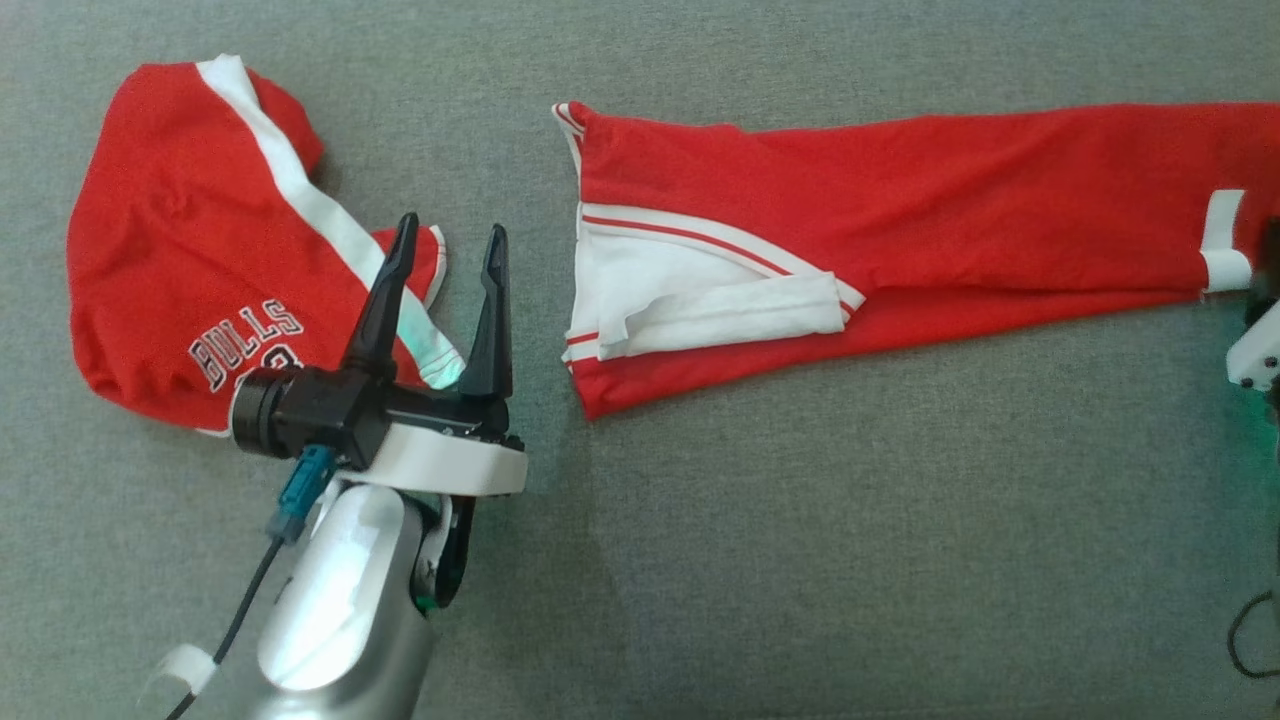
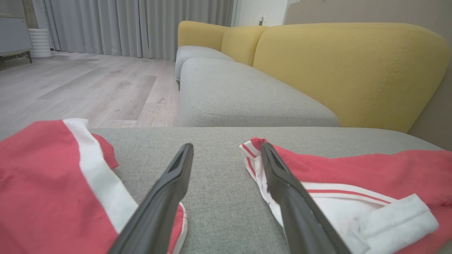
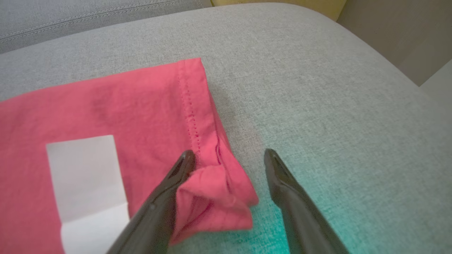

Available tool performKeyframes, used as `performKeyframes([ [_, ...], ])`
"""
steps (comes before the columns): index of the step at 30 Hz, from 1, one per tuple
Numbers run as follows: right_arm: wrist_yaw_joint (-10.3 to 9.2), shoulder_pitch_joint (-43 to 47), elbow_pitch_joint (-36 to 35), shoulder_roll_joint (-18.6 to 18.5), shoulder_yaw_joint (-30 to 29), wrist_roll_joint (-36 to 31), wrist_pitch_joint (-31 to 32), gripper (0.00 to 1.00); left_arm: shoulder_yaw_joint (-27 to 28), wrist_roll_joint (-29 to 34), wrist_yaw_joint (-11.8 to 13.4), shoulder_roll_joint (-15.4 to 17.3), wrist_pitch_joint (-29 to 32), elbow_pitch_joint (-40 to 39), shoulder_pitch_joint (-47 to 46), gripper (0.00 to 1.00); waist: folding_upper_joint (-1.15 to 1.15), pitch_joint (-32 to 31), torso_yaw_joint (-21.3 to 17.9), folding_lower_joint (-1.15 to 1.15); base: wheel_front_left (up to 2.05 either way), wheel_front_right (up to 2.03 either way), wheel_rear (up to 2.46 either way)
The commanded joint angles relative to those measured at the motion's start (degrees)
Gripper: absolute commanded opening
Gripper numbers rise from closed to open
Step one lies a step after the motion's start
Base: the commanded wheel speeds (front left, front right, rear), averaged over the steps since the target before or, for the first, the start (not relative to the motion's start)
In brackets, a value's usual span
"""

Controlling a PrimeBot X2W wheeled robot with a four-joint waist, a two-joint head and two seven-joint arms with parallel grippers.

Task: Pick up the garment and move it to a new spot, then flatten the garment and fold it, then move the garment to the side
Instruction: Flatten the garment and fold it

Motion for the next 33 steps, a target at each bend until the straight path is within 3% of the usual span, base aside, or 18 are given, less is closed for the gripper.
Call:
performKeyframes([
  [1,-0.05,-1.49,-0.63,-1.26,1.68,-0.53,0.03,1.00,2.37,0.70,-0.24,0.28,-0.29,-1.90,-1.50,1.00,0.00,-0.03,-0.18,0.00,0.00,0.00,0.00],
  [3,-0.05,-1.69,0.42,-1.30,2.41,-0.23,0.31,1.00,2.84,0.98,-0.31,0.22,-0.29,-2.08,-1.47,1.00,0.00,-0.05,-0.39,0.00,0.00,0.00,0.00],
  [4,-0.05,-1.79,0.88,-1.39,2.72,-0.03,0.34,0.89,3.03,1.13,-0.38,0.19,-0.29,-2.13,-1.43,1.00,0.00,-0.06,-0.49,0.00,0.00,0.00,0.00],
  [5,-0.05,-1.85,1.26,-1.45,2.99,0.19,0.29,0.47,3.17,1.29,-0.46,0.17,-0.29,-2.15,-1.40,1.00,0.00,-0.09,-0.59,0.00,0.00,0.00,0.00],
  [6,-0.05,-1.93,1.58,-1.51,3.23,0.43,0.23,0.15,3.28,1.46,-0.55,0.15,-0.29,-2.14,-1.36,1.00,0.00,-0.12,-0.69,0.00,0.00,0.00,0.00],
  [7,-0.05,-2.00,1.88,-1.60,3.45,0.68,0.15,0.00,3.39,1.62,-0.65,0.13,-0.29,-2.13,-1.33,1.00,0.00,-0.16,-0.80,0.00,0.00,0.00,0.00],
  [15,-0.05,-1.78,3.71,-4.07,3.49,2.20,-1.84,0.00,4.01,2.52,-1.05,-0.01,-0.29,-1.76,-0.74,1.00,0.00,-1.78,-1.33,0.00,0.00,0.00,0.00],
  [23,-0.05,-1.71,5.59,-9.41,-1.50,-2.82,-4.62,0.00,4.32,2.85,-1.40,-0.12,-0.29,-2.15,-0.13,1.00,0.00,-3.90,-1.22,0.00,0.00,0.00,0.00],
  [27,-0.05,-2.71,5.60,-8.82,-3.73,-6.67,-5.44,0.00,4.53,2.47,-1.56,-0.18,-0.29,-2.52,0.35,1.00,0.00,-5.72,-0.57,0.00,0.00,0.00,0.00],
  [33,-0.05,-3.13,3.31,-4.79,-1.47,-6.83,-6.16,0.00,4.65,1.78,-1.38,-0.23,-0.29,-2.38,1.94,1.00,0.00,-8.92,-0.06,0.00,0.00,0.00,0.00],
])
